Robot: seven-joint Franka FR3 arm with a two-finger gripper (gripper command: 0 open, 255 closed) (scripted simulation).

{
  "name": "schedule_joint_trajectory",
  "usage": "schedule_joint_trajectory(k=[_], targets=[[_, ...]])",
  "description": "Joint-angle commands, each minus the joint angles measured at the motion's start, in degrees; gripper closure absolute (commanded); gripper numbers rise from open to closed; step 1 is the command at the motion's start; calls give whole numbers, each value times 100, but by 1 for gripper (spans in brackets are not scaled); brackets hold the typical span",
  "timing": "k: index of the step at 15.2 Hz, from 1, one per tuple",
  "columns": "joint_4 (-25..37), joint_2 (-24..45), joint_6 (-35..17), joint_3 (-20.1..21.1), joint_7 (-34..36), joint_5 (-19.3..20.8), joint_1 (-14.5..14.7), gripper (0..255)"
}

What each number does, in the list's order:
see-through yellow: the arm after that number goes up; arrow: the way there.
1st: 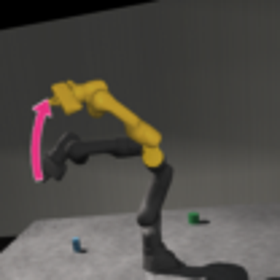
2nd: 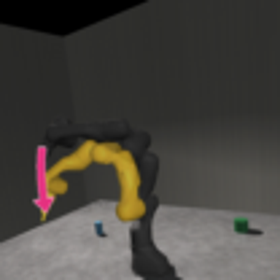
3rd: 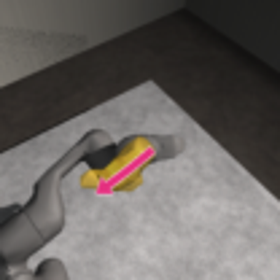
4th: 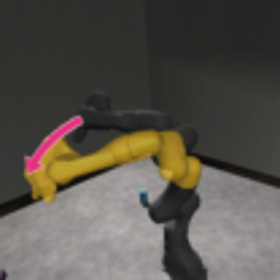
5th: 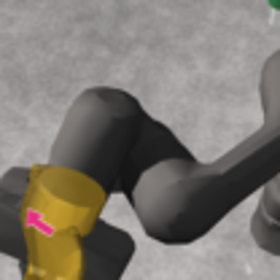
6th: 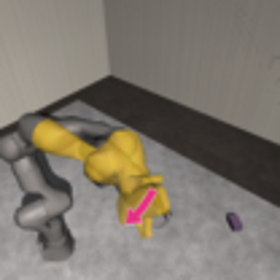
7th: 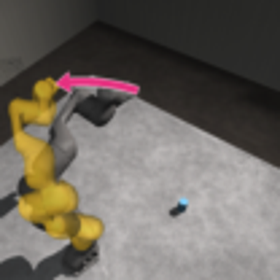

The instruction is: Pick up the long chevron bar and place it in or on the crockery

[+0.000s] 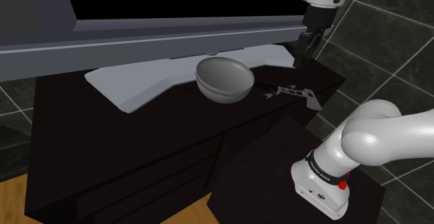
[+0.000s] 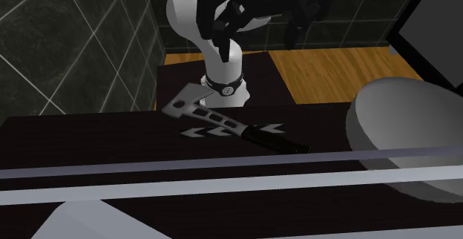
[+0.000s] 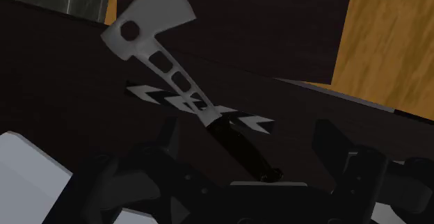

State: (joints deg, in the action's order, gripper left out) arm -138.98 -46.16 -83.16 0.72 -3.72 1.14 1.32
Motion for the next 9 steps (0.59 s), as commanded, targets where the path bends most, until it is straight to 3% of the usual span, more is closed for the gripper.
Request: schedule_joint_trajectory(k=[1, 9], targets=[[0, 0, 0, 0, 0, 0, 0, 0], [-1394, -622, -1640, 2017, 5781, -1816, -1634, 0]])
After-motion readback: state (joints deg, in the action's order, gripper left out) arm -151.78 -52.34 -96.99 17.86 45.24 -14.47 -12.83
